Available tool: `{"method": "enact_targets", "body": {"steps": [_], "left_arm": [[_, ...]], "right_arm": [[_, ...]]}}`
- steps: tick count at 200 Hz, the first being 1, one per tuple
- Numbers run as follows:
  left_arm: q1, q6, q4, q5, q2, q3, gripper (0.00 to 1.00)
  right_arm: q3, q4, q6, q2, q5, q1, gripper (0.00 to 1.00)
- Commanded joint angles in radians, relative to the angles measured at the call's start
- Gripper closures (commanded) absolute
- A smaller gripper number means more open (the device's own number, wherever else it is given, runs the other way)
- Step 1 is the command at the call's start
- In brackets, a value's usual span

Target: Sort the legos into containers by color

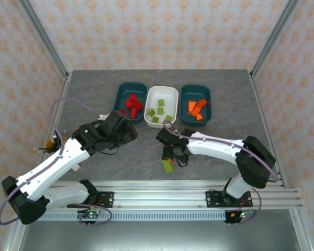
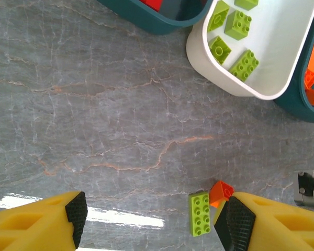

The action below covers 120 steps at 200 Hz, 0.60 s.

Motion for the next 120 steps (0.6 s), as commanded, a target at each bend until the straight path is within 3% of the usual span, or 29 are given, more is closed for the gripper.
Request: {"method": "enact_targets", "body": {"steps": [1,63,120], "left_arm": [[-0.019,-0.003,0.017,-0.027,0.005,-0.013,0.27],[-0.054,-0.005,0.047,-0.011,0.036,-0.013,0.27],[-0.079,-0.003,0.051,-0.015,0.052,-0.002,0.27]], "right_arm": [[-0.016,0.036,0.085,0.026,-0.024,-0.021,0.35],[0.027,0.024,0.101,0.110,-0.029,-0.039,0.42],[0.051,0.004,0.061,0.138,0.004,-0.047,0.64]]}}
